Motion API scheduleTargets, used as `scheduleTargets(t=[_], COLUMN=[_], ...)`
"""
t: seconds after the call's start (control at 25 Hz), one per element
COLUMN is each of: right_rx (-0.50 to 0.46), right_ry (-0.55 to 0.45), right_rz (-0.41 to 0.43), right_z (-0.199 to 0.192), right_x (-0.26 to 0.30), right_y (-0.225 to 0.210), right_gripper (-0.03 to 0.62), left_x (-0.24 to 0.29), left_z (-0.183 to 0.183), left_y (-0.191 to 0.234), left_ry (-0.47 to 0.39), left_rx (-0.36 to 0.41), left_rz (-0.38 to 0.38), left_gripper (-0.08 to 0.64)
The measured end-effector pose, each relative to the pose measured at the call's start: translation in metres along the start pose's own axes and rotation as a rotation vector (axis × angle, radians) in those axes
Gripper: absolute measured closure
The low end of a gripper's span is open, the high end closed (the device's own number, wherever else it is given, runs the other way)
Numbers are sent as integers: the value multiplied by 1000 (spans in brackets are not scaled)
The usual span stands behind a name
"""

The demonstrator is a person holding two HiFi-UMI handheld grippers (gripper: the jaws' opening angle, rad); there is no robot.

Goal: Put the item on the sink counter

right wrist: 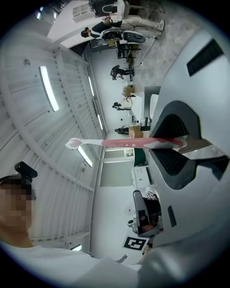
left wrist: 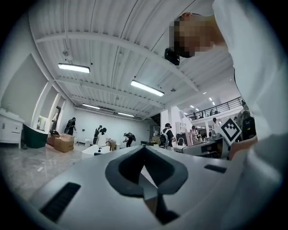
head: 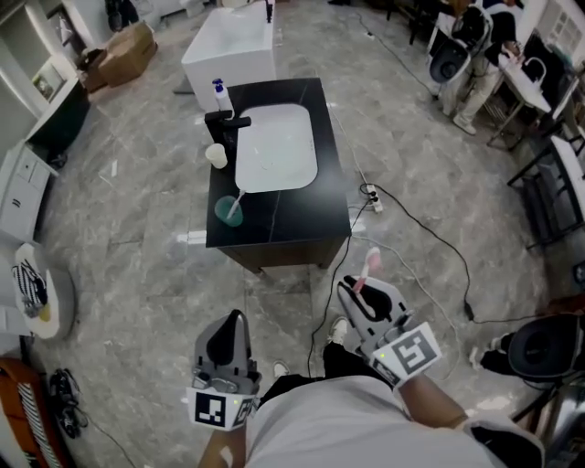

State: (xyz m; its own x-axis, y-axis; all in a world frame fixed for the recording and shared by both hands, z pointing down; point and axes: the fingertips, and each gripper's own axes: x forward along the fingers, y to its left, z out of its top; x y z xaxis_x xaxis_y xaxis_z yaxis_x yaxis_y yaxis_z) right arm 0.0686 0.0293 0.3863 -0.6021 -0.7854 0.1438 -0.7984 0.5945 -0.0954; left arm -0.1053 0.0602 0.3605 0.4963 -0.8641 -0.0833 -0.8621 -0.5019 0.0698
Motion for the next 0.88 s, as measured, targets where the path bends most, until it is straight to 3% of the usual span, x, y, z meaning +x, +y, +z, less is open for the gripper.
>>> scheduleTargets(t=[0.44,0.76,0.88], right_rx=[3,3,18], right_ry=[7,11,15], right_rz=[128,214,226], right_z=[9,7,4], right_x=[20,31,33], right_y=[-74,-91,-91], right_gripper=[528,527,526], left_x=[65,77,84], left_z=[-4,-6,-2], left_y=[-31,-42,-40], left_ry=[-5,13,-5], left_rx=[23,46,10], left_rz=[123,191,202], left_gripper=[557,557,557])
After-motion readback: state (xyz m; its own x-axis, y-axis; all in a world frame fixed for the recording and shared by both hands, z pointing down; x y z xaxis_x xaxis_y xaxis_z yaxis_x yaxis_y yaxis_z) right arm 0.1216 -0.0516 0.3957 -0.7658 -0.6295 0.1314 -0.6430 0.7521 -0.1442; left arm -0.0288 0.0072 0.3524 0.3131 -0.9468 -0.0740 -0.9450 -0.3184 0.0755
